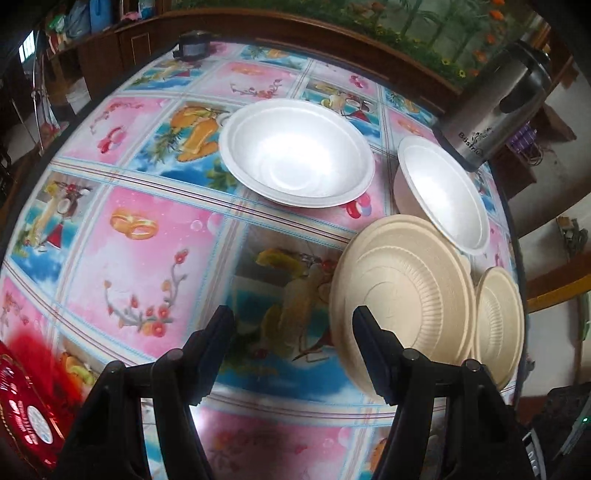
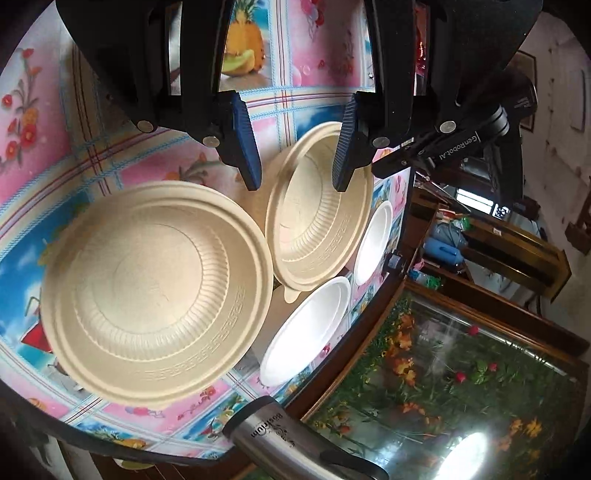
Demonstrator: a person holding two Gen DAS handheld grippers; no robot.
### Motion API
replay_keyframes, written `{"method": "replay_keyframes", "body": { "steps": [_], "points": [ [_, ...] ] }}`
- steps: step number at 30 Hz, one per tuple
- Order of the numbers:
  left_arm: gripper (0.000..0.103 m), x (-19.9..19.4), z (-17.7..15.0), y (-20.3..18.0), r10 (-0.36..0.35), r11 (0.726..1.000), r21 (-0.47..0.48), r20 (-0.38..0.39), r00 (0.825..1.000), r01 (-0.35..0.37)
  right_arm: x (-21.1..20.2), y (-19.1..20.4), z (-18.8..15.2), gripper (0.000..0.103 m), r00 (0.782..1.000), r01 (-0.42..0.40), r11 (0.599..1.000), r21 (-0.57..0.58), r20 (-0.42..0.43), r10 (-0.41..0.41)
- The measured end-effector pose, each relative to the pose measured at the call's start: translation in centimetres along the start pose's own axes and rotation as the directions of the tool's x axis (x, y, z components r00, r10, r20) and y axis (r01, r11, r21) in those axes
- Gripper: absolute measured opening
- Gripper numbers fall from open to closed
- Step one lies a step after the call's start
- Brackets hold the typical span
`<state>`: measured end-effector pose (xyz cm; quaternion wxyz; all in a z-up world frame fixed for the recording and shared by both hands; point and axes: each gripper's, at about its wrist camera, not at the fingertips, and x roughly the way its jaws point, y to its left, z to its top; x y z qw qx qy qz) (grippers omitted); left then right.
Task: Organize plates and bowls
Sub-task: 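Move the right gripper to the beige bowl and grasp its rim, then lift the beige bowl with the right gripper toward the red stack in the left gripper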
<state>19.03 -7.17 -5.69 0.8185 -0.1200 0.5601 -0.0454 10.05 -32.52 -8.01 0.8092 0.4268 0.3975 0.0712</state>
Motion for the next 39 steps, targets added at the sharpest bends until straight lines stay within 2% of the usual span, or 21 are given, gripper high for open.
{"method": "replay_keyframes", "body": {
  "steps": [13,22,23,25,27,31,33,39],
  "points": [
    [0.067,2.2,0.9,-2.4,-0.036,0.999,0.029,-0.047,0.998,0.037,1.6,-0.3,0.8,0.040,0.999,0.029,0.998,0.053,-0.017,-0.028],
    [0.064,2.6,0.8,-2.6,-0.033,0.999,0.041,-0.031,0.999,0.034,1.7,-0.7,0.9,0.040,0.998,0.058,0.996,0.068,-0.010,-0.058],
    [0.063,2.6,0.8,-2.6,-0.028,0.999,0.043,-0.027,0.999,0.029,1.8,-0.7,0.9,0.038,0.998,0.066,0.996,0.067,-0.005,-0.066],
    [0.049,2.8,0.7,-2.6,-0.025,0.998,0.053,-0.030,0.999,0.027,1.9,-0.8,0.8,0.032,0.997,0.079,0.995,0.062,-0.005,-0.078],
    [0.041,3.0,0.7,-2.7,-0.027,0.998,0.058,-0.040,0.999,0.029,2.1,-1.0,0.8,0.023,0.997,0.077,0.995,0.064,-0.011,-0.076],
    [0.023,3.2,0.5,-2.7,-0.027,0.997,0.070,-0.041,0.999,0.030,2.0,-0.6,0.6,0.014,0.996,0.089,0.996,0.032,0.004,-0.089],
    [0.018,3.1,0.4,-2.8,-0.023,0.996,0.080,-0.036,0.999,0.025,2.1,-0.2,0.6,0.012,0.996,0.093,0.996,0.017,0.005,-0.093],
    [0.012,2.9,0.2,-2.8,-0.003,0.996,0.092,-0.021,1.000,0.005,2.3,0.0,0.6,0.012,0.996,0.093,0.996,-0.002,0.000,-0.093]
  ]
}}
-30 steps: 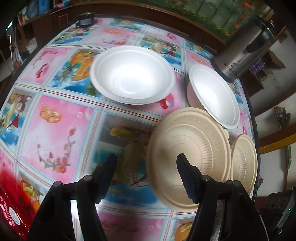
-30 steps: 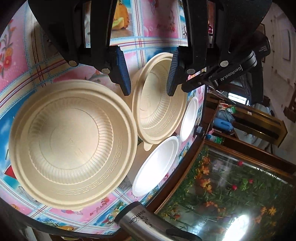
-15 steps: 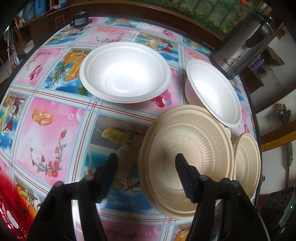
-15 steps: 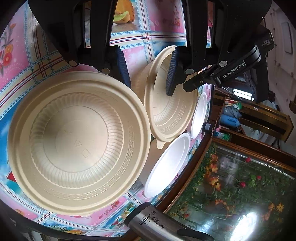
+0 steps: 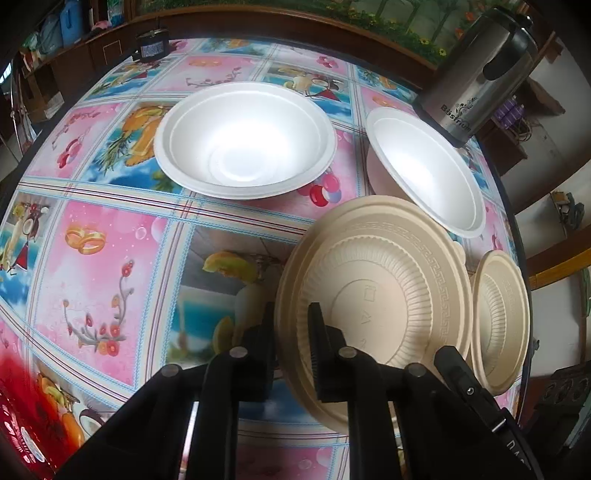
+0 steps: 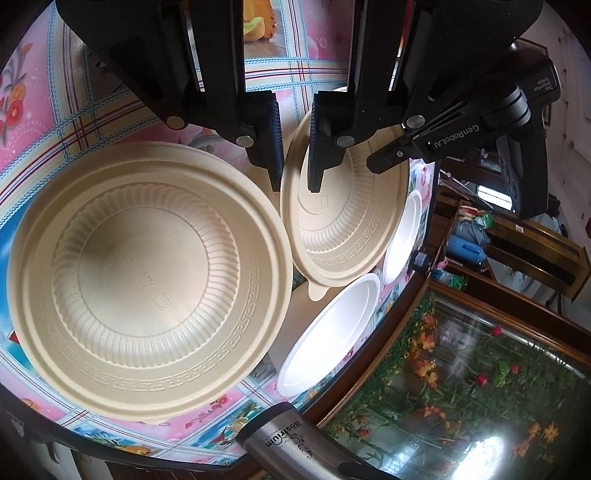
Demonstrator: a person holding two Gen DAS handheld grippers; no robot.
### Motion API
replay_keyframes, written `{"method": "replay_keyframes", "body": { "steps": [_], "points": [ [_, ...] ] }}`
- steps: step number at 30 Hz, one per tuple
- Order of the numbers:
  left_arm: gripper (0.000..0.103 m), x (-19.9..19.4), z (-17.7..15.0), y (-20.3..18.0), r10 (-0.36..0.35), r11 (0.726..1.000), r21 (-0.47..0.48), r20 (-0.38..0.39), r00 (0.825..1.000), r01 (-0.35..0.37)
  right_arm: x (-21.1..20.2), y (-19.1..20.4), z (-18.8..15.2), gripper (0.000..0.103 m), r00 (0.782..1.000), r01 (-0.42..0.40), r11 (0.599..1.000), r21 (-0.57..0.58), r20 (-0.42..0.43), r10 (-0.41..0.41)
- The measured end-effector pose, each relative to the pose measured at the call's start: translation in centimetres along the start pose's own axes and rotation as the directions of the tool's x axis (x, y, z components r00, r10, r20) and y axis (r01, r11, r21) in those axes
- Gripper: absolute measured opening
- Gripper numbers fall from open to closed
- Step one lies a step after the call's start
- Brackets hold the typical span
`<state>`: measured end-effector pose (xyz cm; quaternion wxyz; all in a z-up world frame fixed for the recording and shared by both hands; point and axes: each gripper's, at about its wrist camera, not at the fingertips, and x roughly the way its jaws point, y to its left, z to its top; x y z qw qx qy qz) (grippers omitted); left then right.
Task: Organize plates and bowls
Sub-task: 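Lift the beige bowl with the right gripper toward the red stack in the left gripper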
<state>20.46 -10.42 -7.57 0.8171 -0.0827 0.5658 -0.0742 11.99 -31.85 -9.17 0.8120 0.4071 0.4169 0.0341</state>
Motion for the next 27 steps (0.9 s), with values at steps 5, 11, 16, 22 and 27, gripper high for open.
{"method": "replay_keyframes", "body": {
  "steps": [5,11,16,22,27],
  "points": [
    [0.010,-0.2,-0.4,0.4,-0.001,1.000,0.004,-0.001,1.000,0.001,-0.1,0.6,-0.2,0.011,1.000,0.028,0.999,-0.031,0.005,-0.027],
    [0.010,-1.0,-1.1,0.6,-0.009,1.000,0.006,0.000,1.000,0.009,-0.4,0.5,-0.8,0.010,0.999,0.036,0.999,-0.027,-0.005,-0.036],
    [0.010,-2.0,-2.3,1.0,-0.027,1.000,0.003,-0.001,1.000,0.027,-1.5,0.5,-1.7,0.010,1.000,0.029,0.999,-0.035,-0.006,-0.029],
    [0.010,-3.6,-4.4,1.3,-0.043,0.999,0.011,0.013,0.999,0.042,-3.5,1.1,-3.2,0.009,1.000,0.019,0.998,-0.065,0.001,-0.019],
    [0.010,-5.5,-6.3,1.8,-0.055,0.998,0.016,0.039,0.998,0.055,-5.4,1.8,-4.7,0.009,1.000,0.003,0.996,-0.090,0.008,-0.002]
  ]
}}
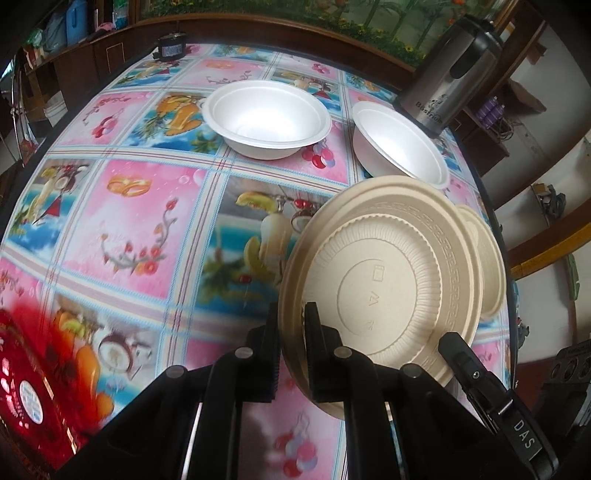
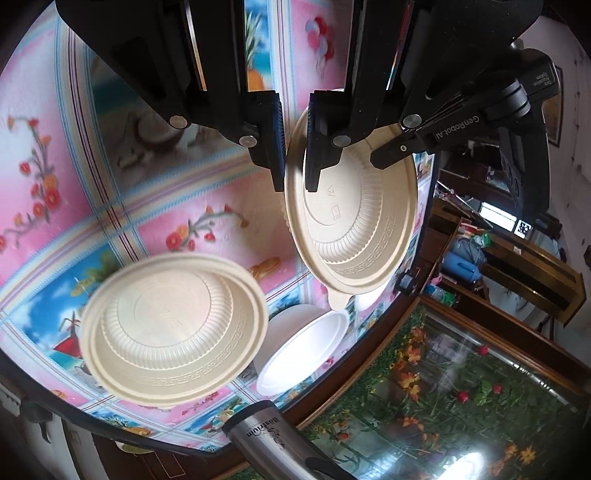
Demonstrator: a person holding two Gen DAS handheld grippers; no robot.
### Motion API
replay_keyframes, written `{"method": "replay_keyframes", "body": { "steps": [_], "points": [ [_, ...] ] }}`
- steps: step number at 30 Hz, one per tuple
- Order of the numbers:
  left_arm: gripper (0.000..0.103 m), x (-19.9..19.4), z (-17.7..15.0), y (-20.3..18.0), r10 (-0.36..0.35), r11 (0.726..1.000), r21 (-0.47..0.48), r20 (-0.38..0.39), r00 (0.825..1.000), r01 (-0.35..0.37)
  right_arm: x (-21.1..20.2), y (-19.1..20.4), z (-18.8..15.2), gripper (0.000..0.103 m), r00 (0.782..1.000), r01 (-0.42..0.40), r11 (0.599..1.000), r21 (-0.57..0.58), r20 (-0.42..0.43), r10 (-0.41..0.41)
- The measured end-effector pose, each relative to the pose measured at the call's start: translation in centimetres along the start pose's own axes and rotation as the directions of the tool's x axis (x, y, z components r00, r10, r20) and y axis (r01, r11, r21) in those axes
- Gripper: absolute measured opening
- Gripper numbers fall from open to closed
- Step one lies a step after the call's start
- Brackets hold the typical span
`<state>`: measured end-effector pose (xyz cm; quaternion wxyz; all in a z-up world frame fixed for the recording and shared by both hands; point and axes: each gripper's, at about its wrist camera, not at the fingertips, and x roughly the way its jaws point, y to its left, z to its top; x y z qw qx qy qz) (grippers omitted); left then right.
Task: Organize plates and bowls
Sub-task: 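Lift the beige bowl with the right gripper toward the red stack in the left gripper, then lower the beige bowl onto the red plates held by the left gripper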
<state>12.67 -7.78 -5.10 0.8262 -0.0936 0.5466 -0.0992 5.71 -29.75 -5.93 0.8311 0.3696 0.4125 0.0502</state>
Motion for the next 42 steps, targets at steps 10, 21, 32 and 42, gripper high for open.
{"method": "replay_keyframes", "body": {
  "steps": [10,21,32,42],
  "points": [
    [0.010,-5.4,-3.5,3.3,0.015,0.999,-0.031,0.098,0.995,-0.012,-2.2,3.9,-3.6,0.009,0.999,-0.046,0.994,-0.094,-0.014,0.045],
    [0.011,-11.5,-6.6,10.7,0.080,0.990,-0.130,0.195,0.978,-0.055,-1.4,11.4,-8.6,0.009,0.991,-0.116,0.965,-0.235,-0.087,0.098],
    [0.011,-14.7,-10.2,18.3,0.171,0.958,-0.261,0.199,0.965,-0.116,1.9,17.5,-14.2,0.009,0.968,-0.183,0.917,-0.355,-0.227,0.106],
    [0.012,-14.3,-12.4,23.0,0.214,0.926,-0.345,0.153,0.965,-0.151,5.2,20.2,-17.9,0.010,0.945,-0.199,0.889,-0.413,-0.320,0.063]
  ]
}}
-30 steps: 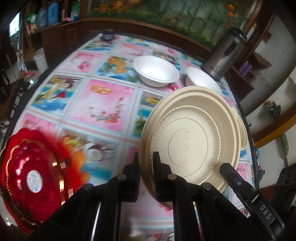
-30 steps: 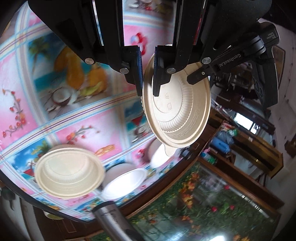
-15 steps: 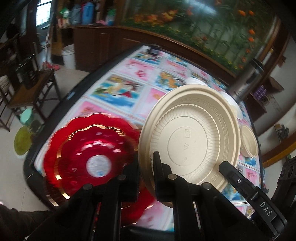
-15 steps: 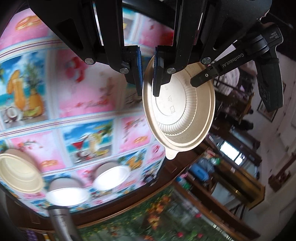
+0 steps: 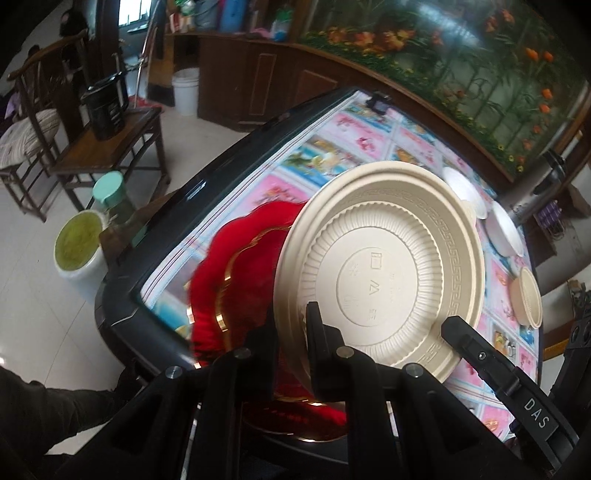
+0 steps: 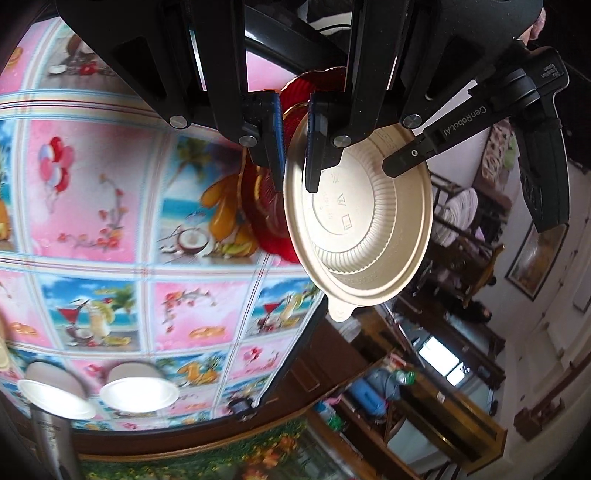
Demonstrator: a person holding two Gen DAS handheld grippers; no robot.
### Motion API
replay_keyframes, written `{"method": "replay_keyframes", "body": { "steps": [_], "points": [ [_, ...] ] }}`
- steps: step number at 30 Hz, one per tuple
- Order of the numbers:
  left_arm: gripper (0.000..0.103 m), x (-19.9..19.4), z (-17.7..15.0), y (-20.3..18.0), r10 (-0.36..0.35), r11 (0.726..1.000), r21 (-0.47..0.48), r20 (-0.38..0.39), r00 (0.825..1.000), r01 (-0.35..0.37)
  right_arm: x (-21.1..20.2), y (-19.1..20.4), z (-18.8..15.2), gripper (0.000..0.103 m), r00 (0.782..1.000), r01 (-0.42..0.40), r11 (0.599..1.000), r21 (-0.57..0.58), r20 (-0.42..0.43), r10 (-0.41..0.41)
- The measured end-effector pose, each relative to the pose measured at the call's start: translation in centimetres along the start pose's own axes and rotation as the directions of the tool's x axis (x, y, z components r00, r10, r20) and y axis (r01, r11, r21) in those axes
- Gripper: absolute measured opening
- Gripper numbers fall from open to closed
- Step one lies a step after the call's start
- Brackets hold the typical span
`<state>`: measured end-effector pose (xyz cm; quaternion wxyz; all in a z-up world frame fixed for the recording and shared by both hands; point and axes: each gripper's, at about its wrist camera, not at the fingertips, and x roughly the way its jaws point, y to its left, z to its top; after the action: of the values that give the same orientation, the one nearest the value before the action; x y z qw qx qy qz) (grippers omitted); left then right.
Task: Organize plates and bowls
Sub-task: 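Lower the beige bowl onto the red plates held by the left gripper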
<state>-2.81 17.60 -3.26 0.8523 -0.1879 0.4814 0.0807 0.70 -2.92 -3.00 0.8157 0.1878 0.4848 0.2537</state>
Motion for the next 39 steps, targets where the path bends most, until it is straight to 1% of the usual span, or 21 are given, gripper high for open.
{"method": "replay_keyframes", "body": {
  "steps": [6,10,17,27,35,36,39],
  "points": [
    [0.012,1.6,-0.3,1.7,0.019,1.000,-0.019,-0.043,0.999,-0.020,2.3,0.3,-0.5,0.010,0.998,0.011,1.000,-0.006,-0.058,-0.012],
    [0.012,2.3,-0.5,2.1,0.022,1.000,-0.019,-0.062,0.998,-0.023,3.1,0.1,-0.7,0.010,0.997,0.020,1.000,0.003,-0.076,-0.020],
    [0.013,2.2,-0.5,2.2,0.024,1.000,-0.014,-0.060,0.998,-0.025,3.3,0.0,-0.5,0.010,0.997,0.024,1.000,0.001,-0.075,-0.024],
    [0.015,2.5,-0.8,2.3,0.045,0.999,-0.011,-0.077,0.996,-0.046,3.8,-0.3,-0.7,0.010,0.995,0.016,1.000,0.009,-0.095,-0.015],
    [0.016,2.4,-0.9,2.2,0.077,0.997,0.010,-0.077,0.994,-0.076,4.4,-0.7,-1.0,0.010,0.994,0.011,1.000,0.011,-0.107,-0.010],
    [0.016,2.1,-0.9,2.2,0.094,0.996,0.015,-0.067,0.993,-0.093,4.3,-0.7,-1.0,0.010,0.994,0.021,1.000,0.003,-0.103,-0.021],
    [0.028,1.4,-0.9,2.4,0.125,0.992,0.020,-0.037,0.991,-0.124,4.5,-0.8,-1.0,0.010,0.994,0.021,1.000,-0.006,-0.109,-0.022]
  ]
}}
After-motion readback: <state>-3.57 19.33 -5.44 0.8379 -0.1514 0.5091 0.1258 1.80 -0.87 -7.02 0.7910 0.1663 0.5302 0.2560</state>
